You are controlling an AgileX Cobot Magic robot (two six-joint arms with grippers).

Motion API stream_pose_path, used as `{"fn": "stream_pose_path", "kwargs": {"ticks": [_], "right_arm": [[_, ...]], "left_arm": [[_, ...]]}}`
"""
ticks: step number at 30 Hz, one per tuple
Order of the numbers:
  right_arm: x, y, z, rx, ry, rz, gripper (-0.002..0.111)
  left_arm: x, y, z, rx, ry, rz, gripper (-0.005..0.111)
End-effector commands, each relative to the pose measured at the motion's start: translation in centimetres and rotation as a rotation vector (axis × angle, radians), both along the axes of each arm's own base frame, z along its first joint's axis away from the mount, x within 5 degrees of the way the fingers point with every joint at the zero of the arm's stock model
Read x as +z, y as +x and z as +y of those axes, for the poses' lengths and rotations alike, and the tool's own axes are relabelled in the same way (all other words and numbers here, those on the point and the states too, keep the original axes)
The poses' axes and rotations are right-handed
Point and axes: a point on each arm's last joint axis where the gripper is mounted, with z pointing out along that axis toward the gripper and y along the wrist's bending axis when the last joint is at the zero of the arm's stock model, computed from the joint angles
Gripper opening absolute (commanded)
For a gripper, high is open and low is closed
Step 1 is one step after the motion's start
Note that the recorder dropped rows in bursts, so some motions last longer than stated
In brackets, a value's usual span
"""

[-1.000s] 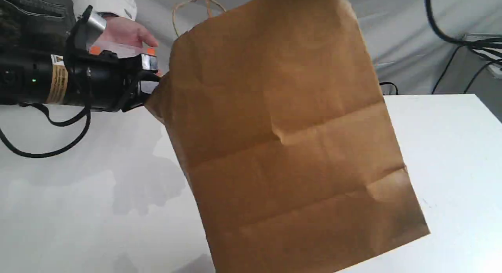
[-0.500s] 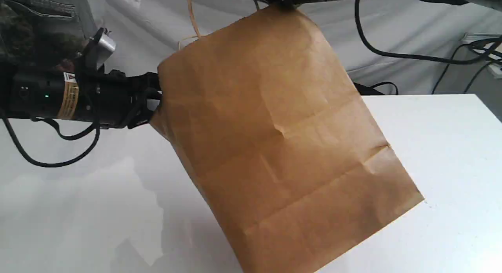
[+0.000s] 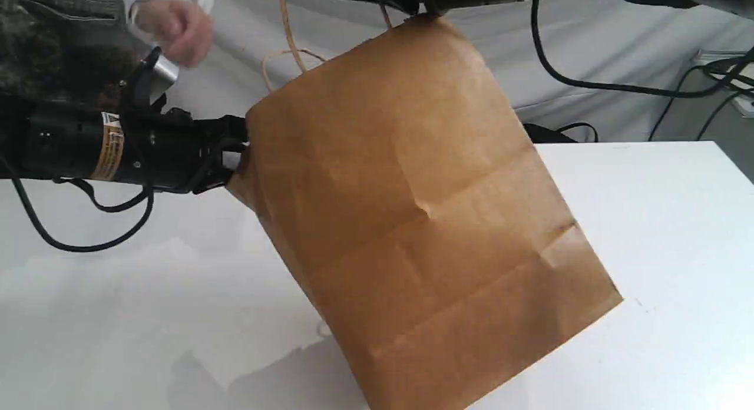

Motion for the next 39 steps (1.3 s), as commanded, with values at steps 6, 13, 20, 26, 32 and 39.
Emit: {"fn": "stream_pose_path", "kwargs": {"ticks": [6,13,20,26,32,39], "right_arm": [[0.8,-2.1,0.1,0.168,-0.017,-0.012,0.000],[-3.4,-2.9,-0.1,0.195,-0.064,0.017,0.000],[-9.0,-4.1,-0.7,0.204,-0.164,-0.091,0.000],[-9.2,-4.2,-1.1,0.099,-0.158,-0.209,0.000],[-7.3,-4.0,-1.1,0.075,-0.139,-0.263,0.000],[-7.0,-4.0,-1.0,0.088,-0.145,-0.315,0.009]], "left_arm": [[8.4,1.4,0.0,0.047,-0.060,-0.214,0.000],[10.7,0.7,-0.2,-0.009,-0.055,-0.300,0.000],[10.5,0.6,-0.3,-0.060,-0.017,-0.347,0.000],[10.1,0.8,-0.3,-0.060,-0.002,-0.352,0.000],[8.1,1.5,-0.1,-0.041,0.029,-0.322,0.000],[7.9,2.0,0.3,0.006,0.070,-0.345,0.008]]}}
